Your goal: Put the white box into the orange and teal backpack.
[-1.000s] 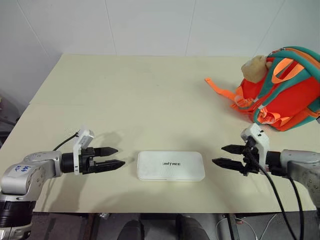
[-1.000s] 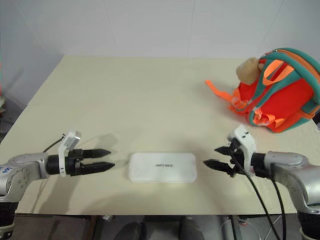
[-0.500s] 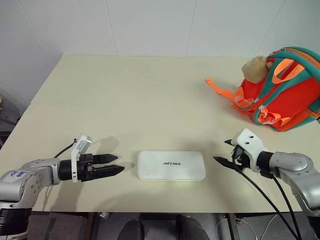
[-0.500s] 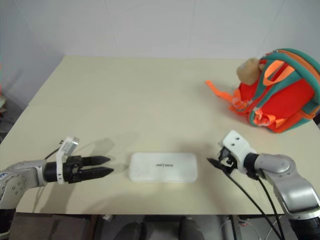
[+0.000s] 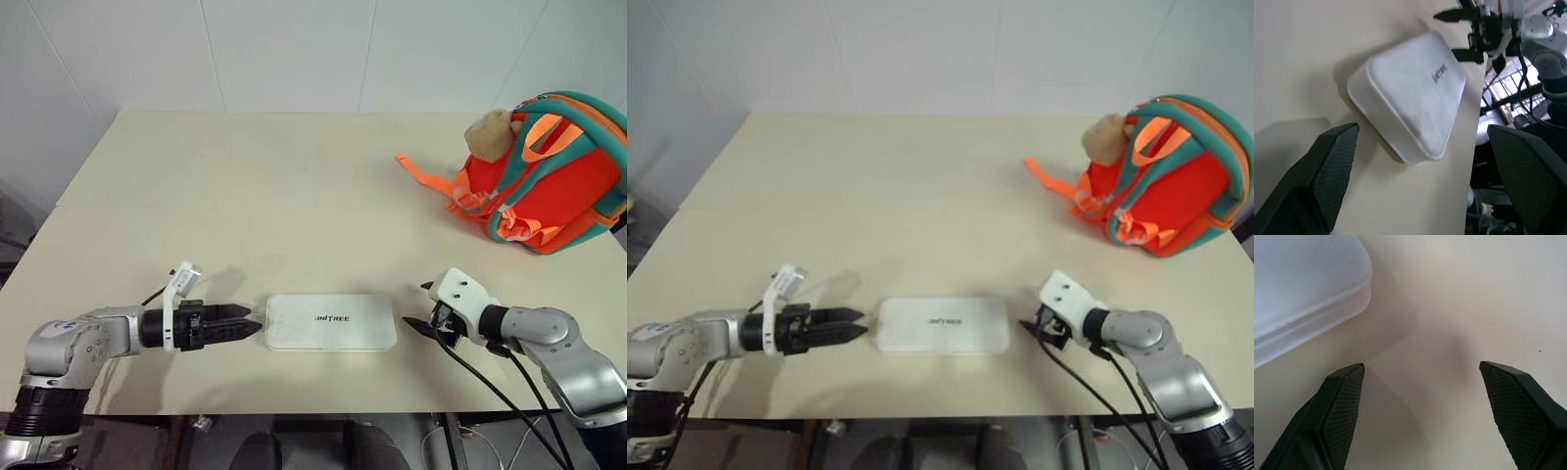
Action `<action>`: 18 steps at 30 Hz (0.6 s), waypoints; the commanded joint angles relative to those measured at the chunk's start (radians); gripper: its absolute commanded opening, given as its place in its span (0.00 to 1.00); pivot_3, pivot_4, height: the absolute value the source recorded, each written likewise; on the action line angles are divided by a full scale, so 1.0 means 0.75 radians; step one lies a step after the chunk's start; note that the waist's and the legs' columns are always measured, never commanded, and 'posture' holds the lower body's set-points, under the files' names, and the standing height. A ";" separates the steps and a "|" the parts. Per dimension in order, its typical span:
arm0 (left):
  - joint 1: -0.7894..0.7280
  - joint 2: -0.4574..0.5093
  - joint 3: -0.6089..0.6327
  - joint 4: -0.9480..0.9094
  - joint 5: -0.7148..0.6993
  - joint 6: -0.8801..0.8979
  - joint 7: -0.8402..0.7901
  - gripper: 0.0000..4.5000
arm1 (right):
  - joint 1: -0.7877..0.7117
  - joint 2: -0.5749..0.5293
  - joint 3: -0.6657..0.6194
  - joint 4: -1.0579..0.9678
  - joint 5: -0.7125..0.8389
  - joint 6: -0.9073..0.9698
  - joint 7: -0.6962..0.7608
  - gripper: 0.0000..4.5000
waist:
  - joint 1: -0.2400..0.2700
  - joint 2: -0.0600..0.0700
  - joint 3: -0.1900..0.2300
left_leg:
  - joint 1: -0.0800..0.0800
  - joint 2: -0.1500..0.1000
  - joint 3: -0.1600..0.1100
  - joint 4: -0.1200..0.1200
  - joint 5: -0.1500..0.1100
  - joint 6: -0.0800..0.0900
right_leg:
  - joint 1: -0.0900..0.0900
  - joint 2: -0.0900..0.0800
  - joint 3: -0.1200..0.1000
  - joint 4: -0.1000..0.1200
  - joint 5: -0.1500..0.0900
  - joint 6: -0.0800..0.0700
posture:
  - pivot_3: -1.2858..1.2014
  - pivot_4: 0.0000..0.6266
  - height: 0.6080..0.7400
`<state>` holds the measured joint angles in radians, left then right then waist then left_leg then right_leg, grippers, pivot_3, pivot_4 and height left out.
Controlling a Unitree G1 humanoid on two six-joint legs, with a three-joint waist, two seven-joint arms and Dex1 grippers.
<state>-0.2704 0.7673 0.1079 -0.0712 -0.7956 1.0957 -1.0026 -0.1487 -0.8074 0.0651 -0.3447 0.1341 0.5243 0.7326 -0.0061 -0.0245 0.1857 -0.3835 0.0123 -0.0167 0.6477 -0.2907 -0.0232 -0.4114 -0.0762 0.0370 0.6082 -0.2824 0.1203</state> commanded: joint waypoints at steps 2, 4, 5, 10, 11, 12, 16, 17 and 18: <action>-0.062 0.009 -0.048 0.037 0.017 0.013 -0.022 1.00 | -0.012 0.029 0.019 0.006 -0.021 -0.021 -0.007 1.00 | 0.002 -0.001 0.000 | 0.000 0.000 0.000 0.000 0.000 0.000 | 0.000 0.000 0.000 0.000 0.000 0.000 | 0.52 0.24 1.00; -0.082 0.001 -0.065 0.057 0.023 0.008 -0.026 1.00 | -0.013 0.035 0.019 0.007 -0.025 -0.024 -0.006 1.00 | 0.003 -0.001 -0.001 | 0.000 0.000 0.000 0.001 0.000 0.000 | 0.000 0.000 -0.001 0.001 0.000 0.000 | 0.52 0.24 1.00; -0.096 -0.003 -0.076 0.072 0.027 0.011 -0.025 1.00 | -0.014 0.039 0.020 0.009 -0.029 -0.026 -0.005 1.00 | 0.002 -0.001 -0.001 | 0.000 0.000 0.000 0.001 0.000 0.000 | 0.000 0.000 -0.001 0.001 0.000 0.000 | 0.52 0.24 1.00; -0.174 -0.054 -0.123 0.138 0.037 -0.001 -0.035 1.00 | -0.023 0.068 0.047 0.010 -0.049 -0.039 -0.005 1.00 | 0.002 -0.001 -0.001 | 0.000 -0.001 0.001 0.001 0.000 0.000 | 0.000 0.000 0.000 0.001 0.000 0.000 | 0.52 0.24 1.00; -0.184 -0.061 -0.131 0.140 0.035 0.004 -0.037 1.00 | -0.024 0.074 0.053 0.009 -0.054 -0.041 -0.006 1.00 | 0.001 -0.001 -0.001 | 0.000 -0.001 0.001 0.001 0.000 0.000 | 0.000 0.000 0.000 0.001 0.000 0.000 | 0.52 0.24 1.00; -0.192 -0.071 -0.139 0.139 0.032 0.009 -0.041 1.00 | -0.028 0.082 0.061 0.008 -0.059 -0.042 -0.007 1.00 | 0.000 -0.002 -0.001 | 0.000 -0.001 0.001 0.001 0.000 0.000 | 0.000 0.000 0.000 0.001 0.000 0.000 | 0.52 0.24 1.00; -0.205 -0.092 -0.172 0.125 0.027 0.022 -0.048 1.00 | -0.046 0.119 0.088 0.004 -0.078 -0.040 -0.013 1.00 | -0.001 -0.002 -0.001 | 0.000 0.000 0.001 0.001 0.000 0.000 | 0.000 0.001 -0.001 0.003 0.000 0.000 | 0.52 0.24 1.00; -0.207 -0.097 -0.178 0.121 0.025 0.025 -0.049 1.00 | -0.049 0.128 0.097 0.002 -0.084 -0.043 -0.012 1.00 | -0.001 -0.002 -0.001 | 0.000 0.000 0.002 0.001 0.000 0.000 | 0.000 0.002 0.000 0.003 0.000 0.000 | 0.52 0.24 1.00; -0.208 -0.101 -0.182 0.118 0.025 0.029 -0.048 1.00 | -0.051 0.134 0.104 0.001 -0.089 -0.044 -0.011 1.00 | -0.001 -0.002 -0.001 | 0.001 0.000 0.002 0.001 0.001 0.000 | 0.000 0.002 0.000 0.003 0.000 0.000 | 0.52 0.24 1.00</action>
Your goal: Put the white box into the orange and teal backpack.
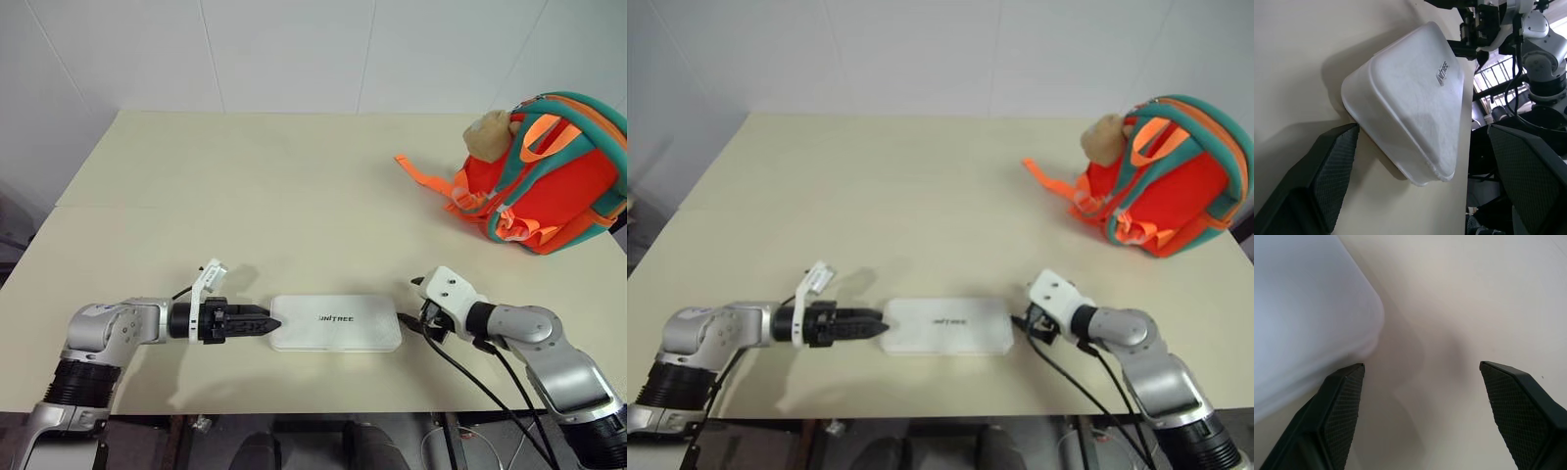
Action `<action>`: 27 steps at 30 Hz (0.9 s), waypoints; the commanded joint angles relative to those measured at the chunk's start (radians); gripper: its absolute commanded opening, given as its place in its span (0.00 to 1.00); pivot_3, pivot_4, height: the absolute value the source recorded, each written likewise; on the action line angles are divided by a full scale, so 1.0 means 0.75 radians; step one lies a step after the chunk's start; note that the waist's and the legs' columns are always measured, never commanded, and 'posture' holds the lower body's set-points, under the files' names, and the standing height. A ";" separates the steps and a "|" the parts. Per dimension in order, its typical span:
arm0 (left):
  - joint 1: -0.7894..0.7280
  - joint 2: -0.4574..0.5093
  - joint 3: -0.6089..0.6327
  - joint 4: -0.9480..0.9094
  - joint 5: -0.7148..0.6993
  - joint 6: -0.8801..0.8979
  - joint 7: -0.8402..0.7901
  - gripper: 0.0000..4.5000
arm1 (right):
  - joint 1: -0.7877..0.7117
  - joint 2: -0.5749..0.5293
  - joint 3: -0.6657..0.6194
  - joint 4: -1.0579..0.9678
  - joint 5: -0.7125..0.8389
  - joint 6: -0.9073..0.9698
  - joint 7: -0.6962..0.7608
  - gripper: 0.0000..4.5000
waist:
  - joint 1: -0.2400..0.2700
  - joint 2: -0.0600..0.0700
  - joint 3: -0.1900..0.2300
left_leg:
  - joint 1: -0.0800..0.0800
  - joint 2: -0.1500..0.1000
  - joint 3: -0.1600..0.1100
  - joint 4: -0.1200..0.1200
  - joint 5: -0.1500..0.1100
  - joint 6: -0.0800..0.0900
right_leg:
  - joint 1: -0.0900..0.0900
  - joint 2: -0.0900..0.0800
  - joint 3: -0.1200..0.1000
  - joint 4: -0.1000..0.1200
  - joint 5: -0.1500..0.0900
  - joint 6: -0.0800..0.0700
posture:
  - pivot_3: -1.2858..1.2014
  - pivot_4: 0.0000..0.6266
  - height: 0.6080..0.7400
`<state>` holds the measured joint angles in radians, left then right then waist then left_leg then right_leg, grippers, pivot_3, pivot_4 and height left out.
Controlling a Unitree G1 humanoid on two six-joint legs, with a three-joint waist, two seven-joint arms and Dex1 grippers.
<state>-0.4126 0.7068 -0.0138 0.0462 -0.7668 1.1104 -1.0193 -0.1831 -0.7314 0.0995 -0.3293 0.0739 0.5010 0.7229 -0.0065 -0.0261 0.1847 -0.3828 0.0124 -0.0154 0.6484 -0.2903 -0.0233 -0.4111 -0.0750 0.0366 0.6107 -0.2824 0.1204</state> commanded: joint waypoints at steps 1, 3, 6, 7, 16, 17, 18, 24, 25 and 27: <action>-0.020 -0.023 -0.027 -0.038 -0.011 0.012 -0.026 1.00 | -0.007 0.040 0.065 -0.020 -0.014 -0.014 0.003 1.00 | 0.000 0.000 0.000 | 0.001 0.000 0.000 0.000 0.000 0.000 | 0.001 0.000 0.000 0.000 0.000 0.000 | 0.52 0.24 1.00; -0.022 -0.029 -0.045 -0.038 0.001 0.013 -0.029 1.00 | -0.014 0.059 0.072 -0.021 -0.023 -0.013 0.000 1.00 | 0.000 -0.001 -0.001 | 0.001 0.000 0.000 0.000 0.000 0.000 | 0.001 0.000 0.000 0.001 0.000 0.000 | 0.52 0.24 1.00; -0.028 -0.031 -0.067 -0.039 0.013 0.021 -0.029 1.00 | -0.017 0.074 0.076 -0.022 -0.034 -0.014 0.004 1.00 | -0.001 -0.001 -0.001 | 0.004 0.000 0.000 0.000 0.000 0.000 | 0.004 0.000 0.000 0.001 0.000 0.000 | 0.52 0.24 1.00; -0.030 -0.032 -0.072 -0.040 0.016 0.020 -0.028 1.00 | -0.017 0.077 0.077 -0.022 -0.036 -0.016 0.006 1.00 | -0.001 -0.001 -0.001 | 0.005 0.000 0.000 -0.001 0.000 0.000 | 0.004 0.000 0.001 0.001 0.000 0.000 | 0.52 0.24 1.00; -0.078 -0.110 -0.037 0.022 -0.008 0.060 0.023 1.00 | -0.018 0.094 0.085 -0.022 -0.048 -0.026 0.009 1.00 | 0.002 -0.001 -0.001 | 0.006 0.000 0.000 -0.001 0.000 0.000 | 0.005 0.000 0.001 0.001 -0.001 -0.001 | 0.52 0.24 1.00; -0.093 -0.133 -0.006 0.041 -0.024 0.080 0.043 1.00 | -0.018 0.095 0.084 -0.022 -0.049 -0.026 0.009 1.00 | 0.003 -0.001 -0.001 | 0.006 0.000 0.000 -0.001 0.000 0.000 | 0.005 0.000 0.001 0.001 -0.001 -0.001 | 0.52 0.24 1.00; -0.109 -0.160 0.036 0.065 -0.047 0.102 0.069 1.00 | -0.015 0.094 0.081 -0.024 -0.048 -0.027 0.011 1.00 | 0.002 -0.001 -0.001 | 0.006 0.000 0.000 0.000 0.000 0.000 | 0.005 0.000 0.001 0.002 -0.001 -0.001 | 0.52 0.24 1.00; -0.144 -0.222 0.149 0.127 -0.088 0.180 0.128 1.00 | -0.004 0.082 0.064 -0.023 -0.048 -0.033 0.014 1.00 | 0.000 -0.002 -0.001 | 0.007 0.001 0.000 -0.002 0.000 0.000 | 0.005 0.002 0.001 0.003 -0.001 -0.001 | 0.52 0.24 1.00; -0.139 -0.221 0.155 0.126 -0.090 0.186 0.128 1.00 | -0.001 0.081 0.060 -0.024 -0.048 -0.032 0.014 1.00 | 0.000 -0.002 -0.001 | 0.007 0.001 0.000 -0.002 0.000 0.000 | 0.005 0.002 0.001 0.003 -0.001 -0.002 | 0.52 0.24 1.00; -0.134 -0.218 0.165 0.130 -0.091 0.189 0.125 1.00 | 0.001 0.078 0.056 -0.024 -0.047 -0.032 0.016 1.00 | 0.001 -0.002 -0.001 | 0.007 0.001 0.000 -0.002 0.000 0.000 | 0.005 0.002 0.001 0.002 -0.001 -0.002 | 0.52 0.24 1.00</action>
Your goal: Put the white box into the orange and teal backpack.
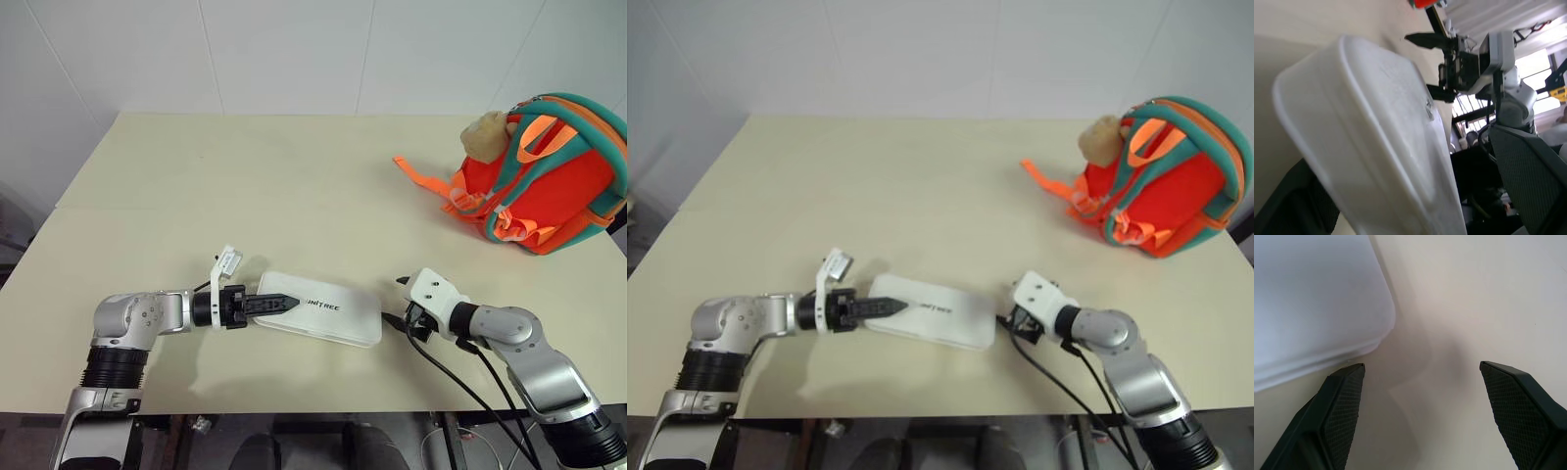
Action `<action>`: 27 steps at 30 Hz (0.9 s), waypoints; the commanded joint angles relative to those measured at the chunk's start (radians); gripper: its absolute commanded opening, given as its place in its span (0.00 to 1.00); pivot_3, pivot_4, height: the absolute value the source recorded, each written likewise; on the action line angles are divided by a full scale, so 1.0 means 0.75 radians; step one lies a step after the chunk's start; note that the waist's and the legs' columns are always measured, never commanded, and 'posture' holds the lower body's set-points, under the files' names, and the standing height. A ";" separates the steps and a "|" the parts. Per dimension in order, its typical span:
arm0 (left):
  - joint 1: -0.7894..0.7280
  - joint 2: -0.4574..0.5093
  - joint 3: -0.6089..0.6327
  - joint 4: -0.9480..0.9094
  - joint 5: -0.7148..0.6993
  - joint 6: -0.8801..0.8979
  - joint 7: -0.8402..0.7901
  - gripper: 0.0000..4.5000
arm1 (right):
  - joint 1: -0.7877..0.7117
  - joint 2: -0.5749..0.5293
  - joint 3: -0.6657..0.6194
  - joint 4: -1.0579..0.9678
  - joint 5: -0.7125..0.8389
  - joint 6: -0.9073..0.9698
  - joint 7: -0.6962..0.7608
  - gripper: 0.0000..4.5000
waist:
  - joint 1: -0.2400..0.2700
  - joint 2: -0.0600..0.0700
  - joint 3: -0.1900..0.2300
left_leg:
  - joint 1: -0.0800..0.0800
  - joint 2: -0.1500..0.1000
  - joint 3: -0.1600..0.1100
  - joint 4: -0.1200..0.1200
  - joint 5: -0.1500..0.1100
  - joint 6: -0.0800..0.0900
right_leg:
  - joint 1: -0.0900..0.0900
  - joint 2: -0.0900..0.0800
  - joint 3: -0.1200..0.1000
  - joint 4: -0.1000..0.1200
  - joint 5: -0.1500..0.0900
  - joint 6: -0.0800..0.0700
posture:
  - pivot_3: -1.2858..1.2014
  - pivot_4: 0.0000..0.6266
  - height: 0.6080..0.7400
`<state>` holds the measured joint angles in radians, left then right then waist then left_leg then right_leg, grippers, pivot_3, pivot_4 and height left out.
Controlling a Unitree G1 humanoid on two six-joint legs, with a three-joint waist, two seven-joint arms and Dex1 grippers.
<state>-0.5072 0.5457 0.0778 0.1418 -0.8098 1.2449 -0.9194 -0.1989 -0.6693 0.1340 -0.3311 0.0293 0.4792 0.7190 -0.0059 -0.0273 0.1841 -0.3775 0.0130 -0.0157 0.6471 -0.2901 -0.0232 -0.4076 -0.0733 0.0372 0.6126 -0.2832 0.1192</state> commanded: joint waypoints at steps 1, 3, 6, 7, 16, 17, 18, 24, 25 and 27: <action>-0.007 0.001 0.047 0.004 -0.035 0.009 -0.013 1.00 | 0.023 -0.007 0.008 -0.022 0.013 -0.004 0.022 1.00 | 0.001 0.000 0.000 | 0.000 0.000 0.000 0.000 0.000 0.000 | 0.000 0.000 0.000 0.000 0.000 0.000 | 0.52 0.24 1.00; -0.009 0.012 0.044 0.010 -0.037 0.016 -0.023 1.00 | 0.023 -0.009 0.005 -0.020 0.013 -0.004 0.024 1.00 | 0.002 0.000 0.000 | 0.000 0.000 0.000 0.000 0.000 0.000 | 0.000 0.000 0.000 0.000 0.000 0.000 | 0.52 0.24 1.00; -0.011 0.070 -0.028 -0.007 -0.010 0.013 -0.085 1.00 | 0.012 -0.009 0.006 -0.006 0.010 -0.007 0.028 1.00 | 0.001 0.000 0.000 | 0.000 0.000 0.000 0.000 0.000 0.000 | 0.000 0.000 0.000 0.000 0.000 0.000 | 0.52 0.24 1.00; -0.016 0.088 -0.048 -0.004 0.000 0.010 -0.101 1.00 | 0.009 -0.009 0.007 -0.002 0.009 -0.008 0.029 1.00 | 0.001 0.000 0.000 | 0.000 0.000 0.000 0.000 0.000 0.000 | 0.000 0.000 0.000 0.000 0.000 0.000 | 0.52 0.24 1.00; -0.102 0.255 -0.204 0.078 0.075 -0.055 -0.326 1.00 | -0.004 -0.001 0.011 0.015 0.004 -0.020 0.038 1.00 | 0.000 0.000 0.000 | 0.000 0.000 0.000 0.000 0.000 0.000 | 0.000 0.000 0.000 0.000 -0.001 -0.002 | 0.52 0.24 1.00; -0.112 0.264 -0.218 0.091 0.081 -0.059 -0.348 1.00 | -0.002 0.000 0.012 0.014 0.005 -0.020 0.038 1.00 | 0.000 0.000 0.000 | 0.000 0.000 0.000 0.000 0.000 0.000 | 0.000 0.000 0.000 0.000 -0.002 -0.003 | 0.52 0.24 1.00; -0.121 0.276 -0.239 0.103 0.096 -0.071 -0.376 1.00 | -0.001 0.002 0.012 0.013 0.005 -0.021 0.038 1.00 | 0.000 0.000 0.000 | 0.000 0.000 0.000 -0.001 0.000 0.000 | 0.000 0.000 0.000 0.000 -0.002 -0.003 | 0.52 0.24 1.00; -0.175 0.307 -0.338 0.188 0.183 -0.135 -0.500 1.00 | 0.007 0.000 0.008 0.011 0.006 -0.024 0.038 1.00 | 0.002 0.000 0.000 | 0.000 0.000 0.002 -0.001 0.000 0.000 | 0.000 0.000 -0.001 -0.001 -0.002 -0.003 | 0.52 0.24 1.00; -0.184 0.304 -0.346 0.202 0.194 -0.142 -0.512 1.00 | 0.006 0.001 0.008 0.011 0.006 -0.024 0.037 1.00 | 0.002 0.000 0.000 | 0.000 0.000 0.002 0.000 0.000 0.000 | 0.000 0.000 -0.001 -0.001 -0.002 -0.003 | 0.52 0.24 1.00; -0.199 0.299 -0.360 0.221 0.210 -0.152 -0.540 1.00 | 0.008 0.002 0.006 0.006 0.007 -0.022 0.035 1.00 | 0.001 0.000 0.000 | 0.000 0.000 0.003 0.000 0.000 0.000 | 0.000 0.000 -0.001 0.000 -0.002 -0.004 | 0.52 0.24 1.00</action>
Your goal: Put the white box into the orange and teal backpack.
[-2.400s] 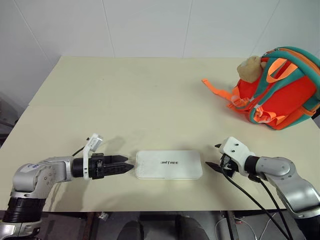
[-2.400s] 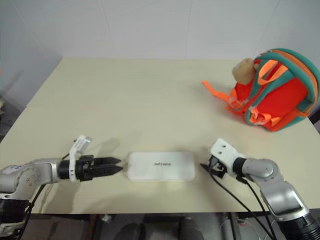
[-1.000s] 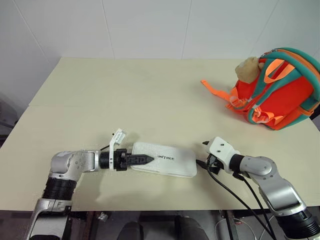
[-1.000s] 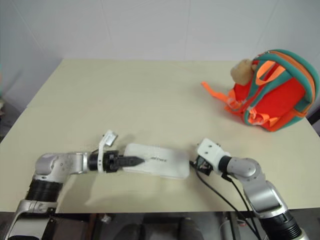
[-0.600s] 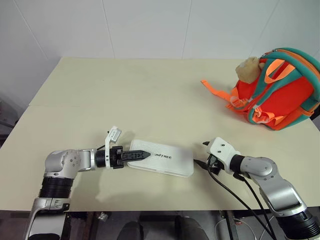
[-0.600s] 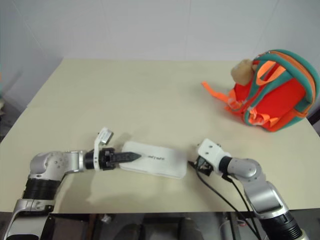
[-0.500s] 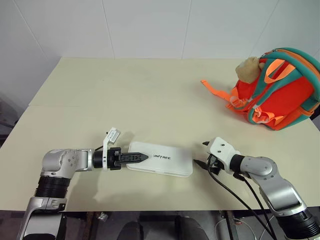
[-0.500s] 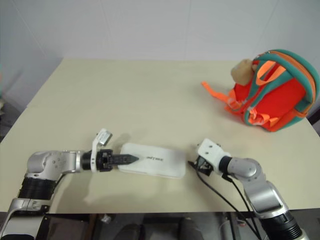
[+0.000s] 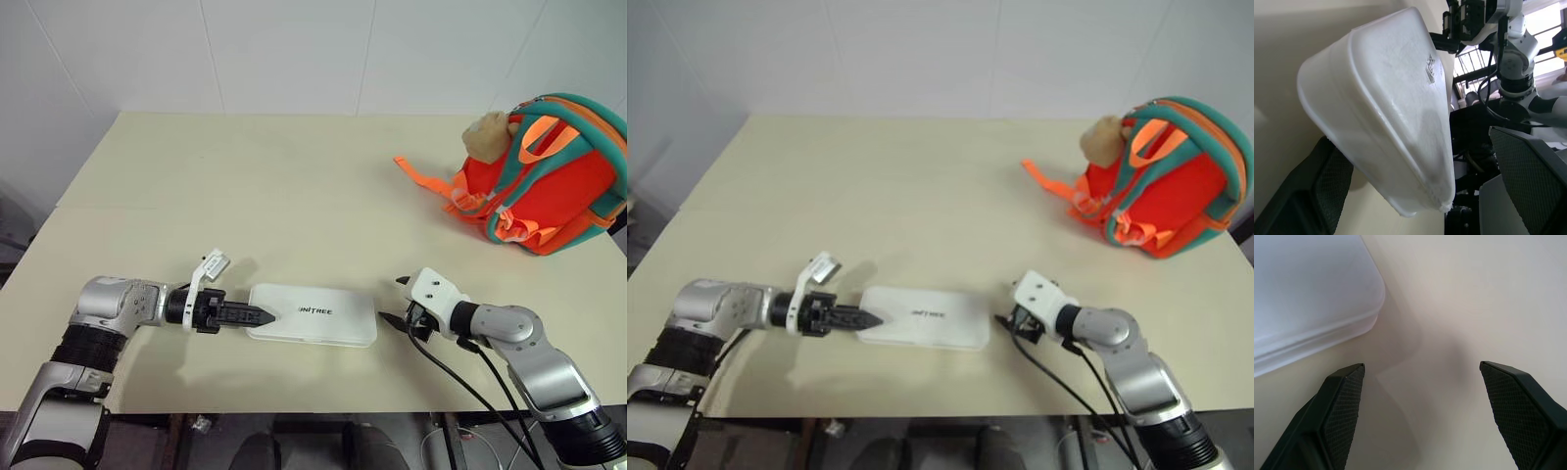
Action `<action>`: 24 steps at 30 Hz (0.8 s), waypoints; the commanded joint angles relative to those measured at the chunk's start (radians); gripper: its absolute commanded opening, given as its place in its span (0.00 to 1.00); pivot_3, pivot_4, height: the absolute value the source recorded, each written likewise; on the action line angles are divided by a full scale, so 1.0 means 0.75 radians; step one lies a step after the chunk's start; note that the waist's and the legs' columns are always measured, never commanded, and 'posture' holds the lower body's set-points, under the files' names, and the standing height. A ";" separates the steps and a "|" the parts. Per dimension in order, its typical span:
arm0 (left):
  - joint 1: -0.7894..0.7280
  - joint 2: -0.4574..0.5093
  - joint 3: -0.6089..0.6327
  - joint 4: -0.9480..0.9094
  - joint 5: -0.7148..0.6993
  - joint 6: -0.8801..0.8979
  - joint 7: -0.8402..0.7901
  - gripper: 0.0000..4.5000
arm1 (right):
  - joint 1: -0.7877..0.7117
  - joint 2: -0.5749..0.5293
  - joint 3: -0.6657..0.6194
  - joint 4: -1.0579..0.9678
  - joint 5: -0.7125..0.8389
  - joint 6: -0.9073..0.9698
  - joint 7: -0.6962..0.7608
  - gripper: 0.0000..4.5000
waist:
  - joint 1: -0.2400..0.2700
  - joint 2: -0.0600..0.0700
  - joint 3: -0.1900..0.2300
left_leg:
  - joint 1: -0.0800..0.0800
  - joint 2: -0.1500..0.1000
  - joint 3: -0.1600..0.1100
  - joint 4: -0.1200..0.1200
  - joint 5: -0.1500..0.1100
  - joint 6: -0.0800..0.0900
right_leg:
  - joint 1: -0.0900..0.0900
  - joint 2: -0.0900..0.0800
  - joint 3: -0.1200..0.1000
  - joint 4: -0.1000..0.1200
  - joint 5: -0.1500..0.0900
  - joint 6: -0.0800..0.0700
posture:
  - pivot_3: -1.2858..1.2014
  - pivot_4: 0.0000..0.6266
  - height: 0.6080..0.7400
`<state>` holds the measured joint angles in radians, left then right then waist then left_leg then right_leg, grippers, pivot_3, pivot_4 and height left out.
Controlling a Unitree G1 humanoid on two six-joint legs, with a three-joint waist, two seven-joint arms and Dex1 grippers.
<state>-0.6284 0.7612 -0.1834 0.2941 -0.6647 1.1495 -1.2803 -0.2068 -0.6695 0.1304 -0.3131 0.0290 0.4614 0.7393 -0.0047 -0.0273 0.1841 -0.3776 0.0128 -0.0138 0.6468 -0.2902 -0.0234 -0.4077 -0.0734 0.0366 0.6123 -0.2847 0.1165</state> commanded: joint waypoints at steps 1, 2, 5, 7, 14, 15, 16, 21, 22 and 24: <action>-0.045 0.008 -0.013 0.028 0.021 -0.025 -0.067 1.00 | 0.022 0.001 0.009 -0.022 0.008 0.004 0.007 1.00 | 0.000 0.000 0.000 | 0.000 0.000 0.000 0.000 0.000 0.000 | 0.000 0.000 0.000 0.000 0.000 0.000 | 0.52 0.24 1.00; -0.055 0.003 -0.014 0.043 0.026 -0.023 -0.074 1.00 | 0.024 0.001 0.008 -0.024 0.008 0.005 0.006 1.00 | 0.000 0.000 0.000 | 0.000 0.000 0.000 0.000 0.000 0.000 | 0.000 0.000 0.000 0.000 0.000 0.000 | 0.52 0.24 1.00; -0.083 -0.014 -0.004 0.092 0.031 -0.019 -0.083 1.00 | 0.030 0.000 0.004 -0.030 0.009 0.007 0.005 1.00 | 0.000 0.000 0.000 | 0.000 0.000 0.000 0.000 0.000 0.000 | 0.000 0.000 0.000 0.000 0.000 0.000 | 0.52 0.24 1.00; -0.096 -0.024 0.001 0.117 0.040 -0.017 -0.081 1.00 | 0.033 -0.001 0.002 -0.033 0.010 0.008 0.006 1.00 | 0.000 0.000 0.000 | 0.000 0.000 0.000 0.000 0.000 0.000 | 0.000 0.000 0.000 0.000 0.000 0.000 | 0.52 0.24 1.00; -0.092 -0.031 -0.024 0.092 0.058 -0.040 -0.115 1.00 | 0.047 -0.009 -0.009 -0.052 0.020 0.004 0.020 1.00 | 0.001 0.000 0.000 | -0.001 0.000 0.000 0.000 0.000 0.000 | 0.000 0.000 -0.001 0.000 -0.001 0.001 | 0.52 0.24 1.00; -0.093 -0.033 -0.024 0.092 0.061 -0.043 -0.119 0.96 | 0.047 -0.011 -0.011 -0.052 0.021 -0.003 0.022 1.00 | 0.001 0.000 0.000 | -0.001 0.000 0.000 0.000 0.000 0.000 | 0.000 0.000 -0.001 0.000 -0.001 0.001 | 0.52 0.24 1.00; -0.100 -0.040 -0.020 0.104 0.063 -0.036 -0.112 0.91 | 0.046 -0.012 -0.012 -0.052 0.021 -0.006 0.023 1.00 | 0.001 0.000 0.000 | -0.001 0.000 0.000 0.000 0.000 0.000 | 0.000 0.000 -0.001 0.000 -0.001 0.001 | 0.52 0.24 1.00; -0.116 -0.052 -0.024 0.130 0.083 -0.021 -0.102 0.60 | 0.044 -0.012 -0.014 -0.051 0.021 -0.010 0.025 1.00 | 0.001 0.000 0.000 | -0.001 0.000 0.000 0.000 0.000 0.000 | 0.000 0.000 -0.001 0.000 -0.001 0.001 | 0.52 0.24 1.00; -0.116 -0.052 -0.026 0.131 0.087 -0.018 -0.102 0.53 | 0.044 -0.012 -0.014 -0.051 0.021 -0.010 0.025 1.00 | 0.000 0.000 0.000 | -0.001 0.000 0.000 0.000 0.000 0.000 | 0.000 0.000 -0.001 0.000 -0.001 0.001 | 0.52 0.24 1.00; -0.119 -0.055 -0.034 0.136 0.099 -0.012 -0.097 0.39 | 0.045 -0.013 -0.015 -0.052 0.022 -0.012 0.026 1.00 | 0.000 0.000 0.000 | -0.001 0.000 0.000 0.000 0.000 0.000 | 0.000 0.001 -0.001 0.000 -0.001 0.001 | 0.52 0.24 1.00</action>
<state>-0.6953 0.7195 -0.2066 0.4018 -0.6028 1.1352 -1.3517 -0.1834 -0.6698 0.1162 -0.3306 0.0372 0.4592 0.7451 -0.0045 -0.0274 0.1841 -0.3785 0.0129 -0.0138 0.6467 -0.2902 -0.0233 -0.4079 -0.0729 0.0359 0.6125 -0.2851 0.1173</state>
